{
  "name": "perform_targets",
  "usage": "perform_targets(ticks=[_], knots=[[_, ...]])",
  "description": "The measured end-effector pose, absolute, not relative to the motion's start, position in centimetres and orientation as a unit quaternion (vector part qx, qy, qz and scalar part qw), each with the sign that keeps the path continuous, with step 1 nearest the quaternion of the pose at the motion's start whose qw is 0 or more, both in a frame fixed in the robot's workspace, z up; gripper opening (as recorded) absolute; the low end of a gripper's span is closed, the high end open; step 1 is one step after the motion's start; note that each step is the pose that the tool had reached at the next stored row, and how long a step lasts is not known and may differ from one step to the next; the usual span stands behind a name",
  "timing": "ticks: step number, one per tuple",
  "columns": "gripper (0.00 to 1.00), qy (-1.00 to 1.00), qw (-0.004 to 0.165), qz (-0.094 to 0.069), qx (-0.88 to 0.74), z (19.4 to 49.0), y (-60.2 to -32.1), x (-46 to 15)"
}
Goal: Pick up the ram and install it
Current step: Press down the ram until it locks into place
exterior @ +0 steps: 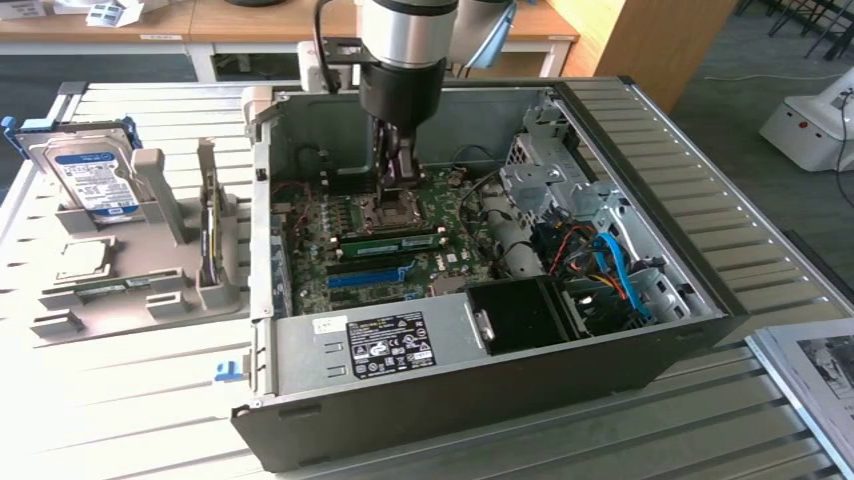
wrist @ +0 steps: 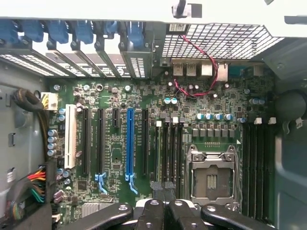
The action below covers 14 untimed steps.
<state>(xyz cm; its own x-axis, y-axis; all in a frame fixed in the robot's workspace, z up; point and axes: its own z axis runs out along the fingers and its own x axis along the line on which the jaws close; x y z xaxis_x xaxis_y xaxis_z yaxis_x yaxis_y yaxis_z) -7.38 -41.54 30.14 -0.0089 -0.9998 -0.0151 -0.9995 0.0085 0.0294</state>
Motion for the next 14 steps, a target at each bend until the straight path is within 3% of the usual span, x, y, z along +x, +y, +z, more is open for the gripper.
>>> perform_targets(ticks=[14], knots=[[0.1,-0.71,0.009,-0.012,0.704,31.8,-41.5,-7.4]])
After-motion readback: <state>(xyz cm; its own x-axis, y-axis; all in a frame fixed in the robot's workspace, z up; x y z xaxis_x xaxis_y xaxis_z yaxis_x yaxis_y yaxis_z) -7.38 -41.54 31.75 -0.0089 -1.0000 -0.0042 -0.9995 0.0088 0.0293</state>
